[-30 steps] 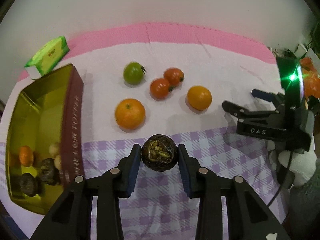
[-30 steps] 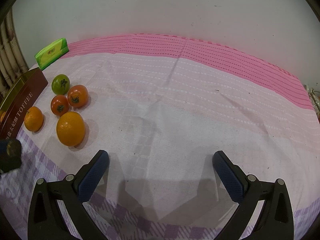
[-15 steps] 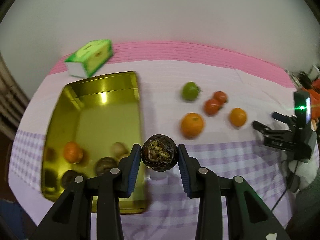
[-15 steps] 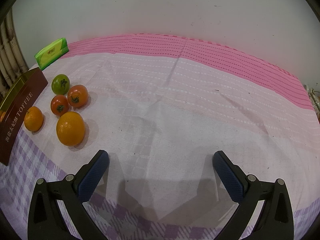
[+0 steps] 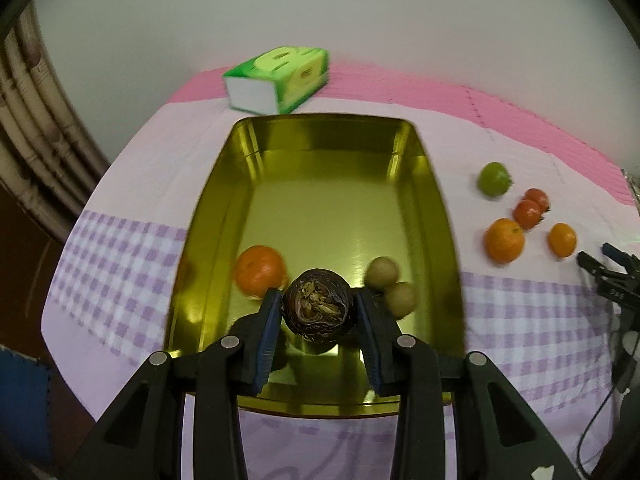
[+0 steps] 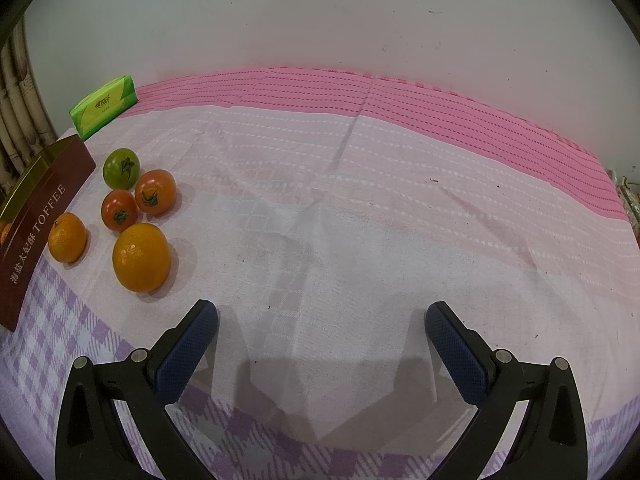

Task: Organize fruits
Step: 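Carry the dark fruit into the tin tray and open the left gripper, then move the right gripper to the large orange and grasp it, then carry the large orange into the tin tray and open the right gripper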

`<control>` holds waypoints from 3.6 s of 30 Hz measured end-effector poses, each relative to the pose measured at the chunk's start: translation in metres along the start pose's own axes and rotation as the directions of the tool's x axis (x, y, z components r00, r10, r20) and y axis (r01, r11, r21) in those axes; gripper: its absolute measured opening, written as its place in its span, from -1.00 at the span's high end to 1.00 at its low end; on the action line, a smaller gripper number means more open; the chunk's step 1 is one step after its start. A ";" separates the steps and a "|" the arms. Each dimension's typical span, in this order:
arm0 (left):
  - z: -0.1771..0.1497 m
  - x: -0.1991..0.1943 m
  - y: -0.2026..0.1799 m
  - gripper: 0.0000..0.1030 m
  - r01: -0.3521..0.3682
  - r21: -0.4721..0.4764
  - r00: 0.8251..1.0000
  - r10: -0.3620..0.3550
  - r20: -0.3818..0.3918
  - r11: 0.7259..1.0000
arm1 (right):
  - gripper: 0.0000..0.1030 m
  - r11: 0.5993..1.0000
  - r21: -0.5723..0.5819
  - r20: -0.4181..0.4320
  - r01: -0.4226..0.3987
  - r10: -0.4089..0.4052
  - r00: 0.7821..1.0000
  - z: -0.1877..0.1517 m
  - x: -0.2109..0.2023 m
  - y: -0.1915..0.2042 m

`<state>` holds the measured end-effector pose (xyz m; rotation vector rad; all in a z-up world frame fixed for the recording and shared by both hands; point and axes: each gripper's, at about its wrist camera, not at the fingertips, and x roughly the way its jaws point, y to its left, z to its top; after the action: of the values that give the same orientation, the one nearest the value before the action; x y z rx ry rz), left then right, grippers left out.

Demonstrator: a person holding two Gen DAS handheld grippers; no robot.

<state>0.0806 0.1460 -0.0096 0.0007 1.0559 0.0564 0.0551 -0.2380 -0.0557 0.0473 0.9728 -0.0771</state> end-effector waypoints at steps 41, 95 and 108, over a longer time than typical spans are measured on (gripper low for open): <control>-0.016 0.012 0.018 0.32 -0.063 0.041 0.998 0.063 0.001 0.997 | -1.00 1.000 0.006 -0.002 0.005 -0.005 1.000 0.002 0.002 -0.001; -0.005 -0.017 0.033 -0.73 -0.039 -0.061 0.997 0.043 0.060 0.997 | 0.33 0.992 -0.106 -0.042 -0.067 0.063 0.997 0.018 -0.008 0.106; -0.001 -0.035 0.071 -0.89 -0.070 -0.196 0.993 0.086 0.076 0.978 | 0.33 0.960 -0.179 0.026 -0.214 0.222 0.975 0.045 -0.055 0.173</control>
<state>0.0597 0.2150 0.0226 -0.1302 0.9624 0.2282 0.0769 -0.0667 0.0161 -0.0091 0.9198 0.2099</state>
